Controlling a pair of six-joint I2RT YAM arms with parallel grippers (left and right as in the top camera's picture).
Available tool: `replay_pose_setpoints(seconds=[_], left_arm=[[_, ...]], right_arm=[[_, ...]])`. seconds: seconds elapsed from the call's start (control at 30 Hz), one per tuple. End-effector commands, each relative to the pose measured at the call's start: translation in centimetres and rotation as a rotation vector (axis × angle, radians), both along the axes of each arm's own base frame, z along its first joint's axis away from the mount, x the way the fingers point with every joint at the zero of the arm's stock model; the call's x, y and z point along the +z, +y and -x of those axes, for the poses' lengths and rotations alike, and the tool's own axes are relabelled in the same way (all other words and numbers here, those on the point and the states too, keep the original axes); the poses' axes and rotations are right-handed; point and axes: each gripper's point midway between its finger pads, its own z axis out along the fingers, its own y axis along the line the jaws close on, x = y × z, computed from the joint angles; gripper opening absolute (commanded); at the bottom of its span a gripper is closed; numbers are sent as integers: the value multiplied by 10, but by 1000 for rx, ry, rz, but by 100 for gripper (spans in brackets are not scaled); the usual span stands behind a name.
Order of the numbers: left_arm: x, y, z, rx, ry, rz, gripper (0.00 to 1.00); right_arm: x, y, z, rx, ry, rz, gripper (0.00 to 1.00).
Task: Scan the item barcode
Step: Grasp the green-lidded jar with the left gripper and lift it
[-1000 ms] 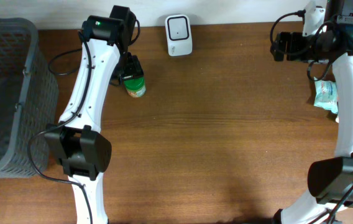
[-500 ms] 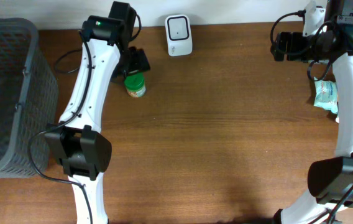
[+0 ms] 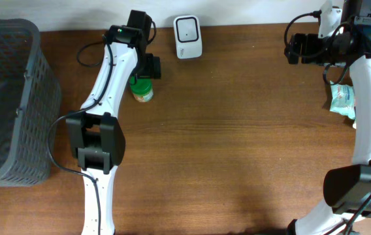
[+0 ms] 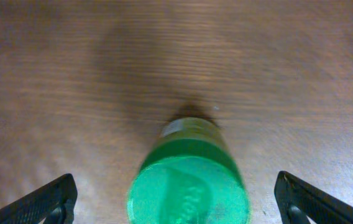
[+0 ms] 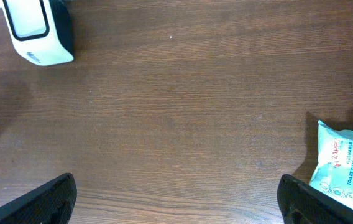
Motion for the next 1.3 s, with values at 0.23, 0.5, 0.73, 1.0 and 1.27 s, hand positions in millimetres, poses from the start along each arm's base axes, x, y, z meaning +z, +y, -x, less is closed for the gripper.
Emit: replay_pose_setpoints(seconds=[0.23,0.5,0.73,1.0,1.27], left_arm=[[-56,-11,16,-175,168,19,95],[-57,-12,18,-176,175,20,66],[-56,-71,64,-252,322,181,65],[-51,-108,66,301,361,385,79],[-45,-100,53,343,295,359,99]], right_arm=[[-2,4,0,5,6,-11,99],[-2,4,0,5,6,-11,99],[-2,4,0,5,6,-11,99],[-2,4,0,5,6,-11,99],[-2,4,0,5,6,-11,99]])
